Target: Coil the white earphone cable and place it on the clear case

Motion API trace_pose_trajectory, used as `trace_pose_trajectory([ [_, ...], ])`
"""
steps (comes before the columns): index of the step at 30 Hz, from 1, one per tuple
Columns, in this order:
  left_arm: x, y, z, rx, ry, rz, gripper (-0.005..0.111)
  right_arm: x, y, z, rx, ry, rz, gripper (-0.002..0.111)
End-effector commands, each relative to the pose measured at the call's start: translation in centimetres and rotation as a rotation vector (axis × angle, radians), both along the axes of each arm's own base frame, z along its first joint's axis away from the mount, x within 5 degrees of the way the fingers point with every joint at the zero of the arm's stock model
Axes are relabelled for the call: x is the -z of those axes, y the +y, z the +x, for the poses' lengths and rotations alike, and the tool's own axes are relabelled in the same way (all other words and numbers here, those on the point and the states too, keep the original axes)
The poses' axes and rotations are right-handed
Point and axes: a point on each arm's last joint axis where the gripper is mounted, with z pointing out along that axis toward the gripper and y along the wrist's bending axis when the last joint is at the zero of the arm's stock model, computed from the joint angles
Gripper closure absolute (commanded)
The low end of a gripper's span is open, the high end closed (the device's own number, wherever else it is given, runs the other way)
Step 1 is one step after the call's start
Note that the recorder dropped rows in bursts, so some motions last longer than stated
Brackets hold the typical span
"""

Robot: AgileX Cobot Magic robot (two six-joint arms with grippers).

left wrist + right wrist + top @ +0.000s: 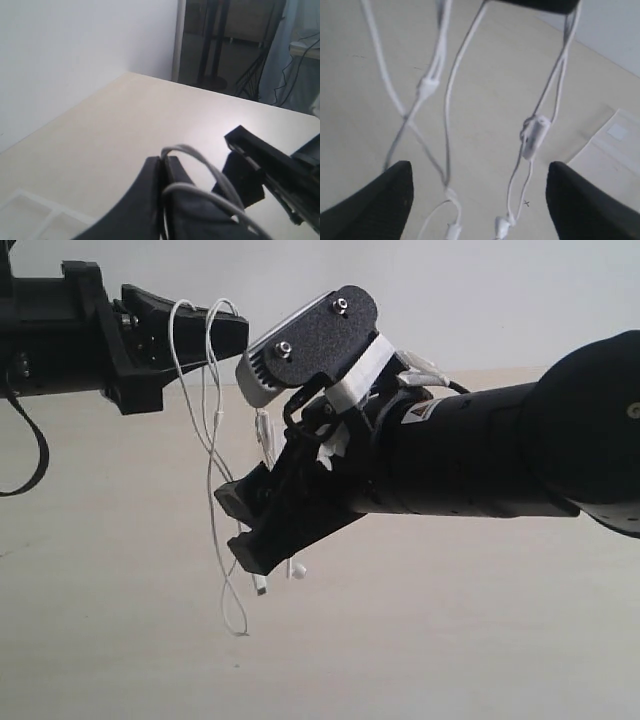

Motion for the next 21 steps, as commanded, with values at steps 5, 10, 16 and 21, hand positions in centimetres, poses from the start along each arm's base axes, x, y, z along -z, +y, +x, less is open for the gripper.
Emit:
trace_pose_trajectory([
  [5, 0.19, 2.28, 0.66, 0.068, 0.002, -0.098, 0.107, -0.14, 0.15, -0.04, -0.017, -0.02, -0.01, 0.028],
  [10, 0.14, 2.13, 0.63, 0.081, 0.001, -0.103, 0.107, -0.32, 0.09, 0.2, 0.006, -0.042, 0.0, 0.016],
  [16, -0.08, 2.18, 0.75, 0.065, 0.0, -0.132, 0.107, -0.32, 0.09, 0.2, 0.006, -0.042, 0.0, 0.016],
  [21, -0.22, 1.72, 0.46, 0.1, -0.004, -0.146, 0.107, -0.32, 0.08, 0.22, 0.008, -0.042, 0.002, 0.016],
])
